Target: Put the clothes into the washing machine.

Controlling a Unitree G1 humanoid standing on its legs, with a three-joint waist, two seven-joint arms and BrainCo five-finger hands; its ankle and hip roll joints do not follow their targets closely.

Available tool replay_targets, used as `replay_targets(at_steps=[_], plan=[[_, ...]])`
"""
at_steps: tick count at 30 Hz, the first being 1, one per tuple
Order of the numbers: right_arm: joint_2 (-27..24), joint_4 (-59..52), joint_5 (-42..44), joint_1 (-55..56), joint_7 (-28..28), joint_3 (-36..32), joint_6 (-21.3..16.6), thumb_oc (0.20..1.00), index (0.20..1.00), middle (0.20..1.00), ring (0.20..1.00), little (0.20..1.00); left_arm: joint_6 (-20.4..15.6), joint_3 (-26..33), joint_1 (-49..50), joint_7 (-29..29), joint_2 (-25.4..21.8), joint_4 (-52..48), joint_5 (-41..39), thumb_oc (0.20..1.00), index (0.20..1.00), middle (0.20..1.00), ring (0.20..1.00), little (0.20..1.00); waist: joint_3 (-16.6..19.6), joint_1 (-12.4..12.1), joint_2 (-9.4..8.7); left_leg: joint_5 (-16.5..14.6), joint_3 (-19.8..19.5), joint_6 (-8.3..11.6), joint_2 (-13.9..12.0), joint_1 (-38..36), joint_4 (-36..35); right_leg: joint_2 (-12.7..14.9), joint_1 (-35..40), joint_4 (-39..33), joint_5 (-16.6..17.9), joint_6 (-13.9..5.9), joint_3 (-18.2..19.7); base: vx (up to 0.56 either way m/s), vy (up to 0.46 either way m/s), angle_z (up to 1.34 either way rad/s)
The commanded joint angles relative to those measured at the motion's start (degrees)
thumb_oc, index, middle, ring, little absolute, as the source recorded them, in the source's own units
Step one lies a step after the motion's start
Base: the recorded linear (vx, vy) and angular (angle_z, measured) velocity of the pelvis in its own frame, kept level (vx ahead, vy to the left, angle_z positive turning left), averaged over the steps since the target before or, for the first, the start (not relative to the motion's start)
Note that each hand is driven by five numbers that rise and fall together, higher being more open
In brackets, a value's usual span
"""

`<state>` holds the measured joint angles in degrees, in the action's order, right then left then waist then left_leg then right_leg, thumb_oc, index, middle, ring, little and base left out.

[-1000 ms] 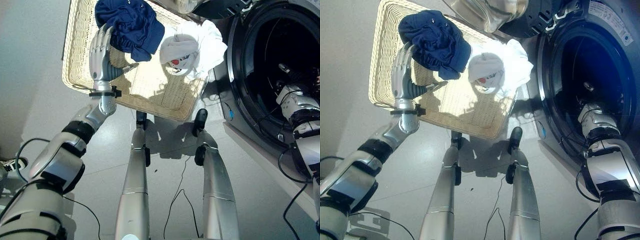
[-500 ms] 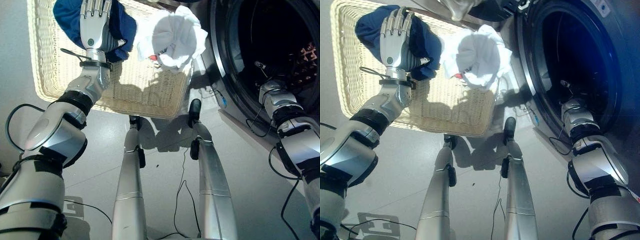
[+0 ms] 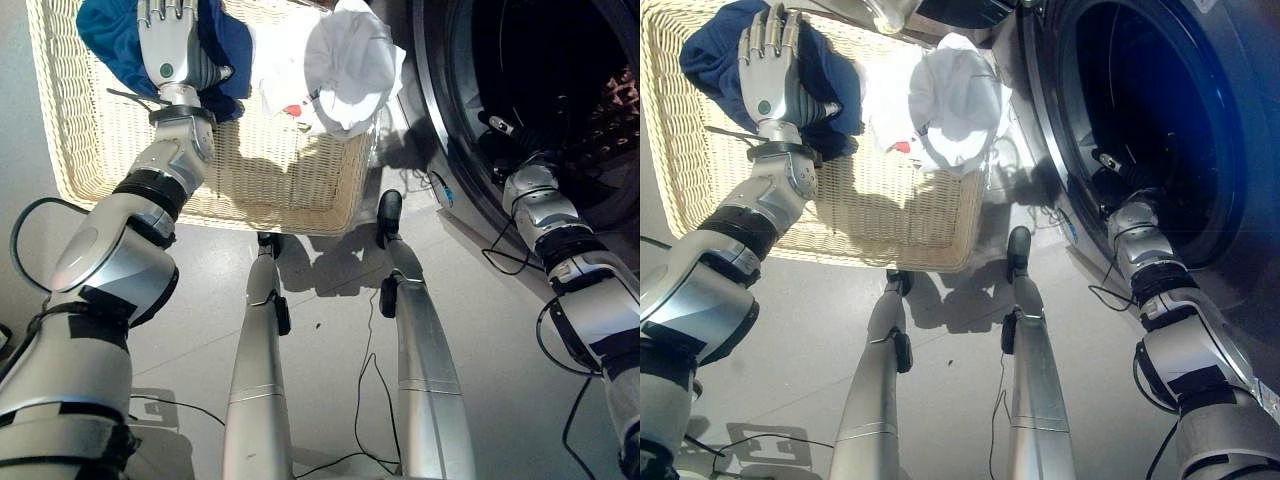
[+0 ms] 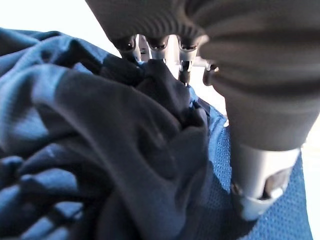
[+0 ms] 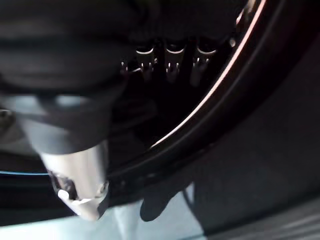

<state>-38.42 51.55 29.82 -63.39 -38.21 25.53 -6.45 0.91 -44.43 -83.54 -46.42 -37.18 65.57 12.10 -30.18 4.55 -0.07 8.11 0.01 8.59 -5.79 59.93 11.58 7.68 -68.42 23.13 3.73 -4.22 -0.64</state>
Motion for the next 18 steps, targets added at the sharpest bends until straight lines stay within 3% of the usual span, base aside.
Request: replay_targets(at_steps=[1, 7, 18], plan=[[0.34, -2.39, -2.86, 0.85, -3.91, 0.83, -1.56, 1.0, 1.0, 1.0, 1.0, 1.0, -1.45, 4.83, 2.3, -3.05, -1.29, 6.37, -2.09, 1.0, 1.0, 1.0, 1.0, 1.0, 0.39, 0.98, -1.3, -3.15, -0.38, -1.68, 3.97, 0.23, 3.01, -4.88, 4.07, -4.57, 2.4, -3.46, -3.31, 0.0, 0.0, 0.0], [1.0, -5.55, -4.08, 2.06, -6.57, -0.31, -0.54, 1.0, 1.0, 1.0, 1.0, 1.0, -7.39, 9.04, 3.75, -15.78, -1.16, 3.45, 1.95, 1.0, 1.0, 1.0, 1.0, 1.0, 0.39, 0.4, -1.55, -3.06, -1.24, -1.53, 4.38, 0.66, 3.17, -4.47, 3.81, -4.53, 2.62, -3.48, -3.81, 0.0, -0.029, 0.0], [2.77, -6.59, -4.68, 3.56, -8.34, -1.42, -0.71, 1.0, 1.0, 1.0, 1.0, 1.0, -10.23, 13.41, 5.91, -25.94, 0.03, 1.9, 5.93, 1.0, 1.0, 1.0, 1.0, 1.0, 0.39, -0.04, -2.32, -3.44, -2.1, -1.61, 4.6, 1.03, 3.69, -4.55, 3.36, -3.7, 2.59, -3.44, -4.21, 0.0, -0.022, 0.0]])
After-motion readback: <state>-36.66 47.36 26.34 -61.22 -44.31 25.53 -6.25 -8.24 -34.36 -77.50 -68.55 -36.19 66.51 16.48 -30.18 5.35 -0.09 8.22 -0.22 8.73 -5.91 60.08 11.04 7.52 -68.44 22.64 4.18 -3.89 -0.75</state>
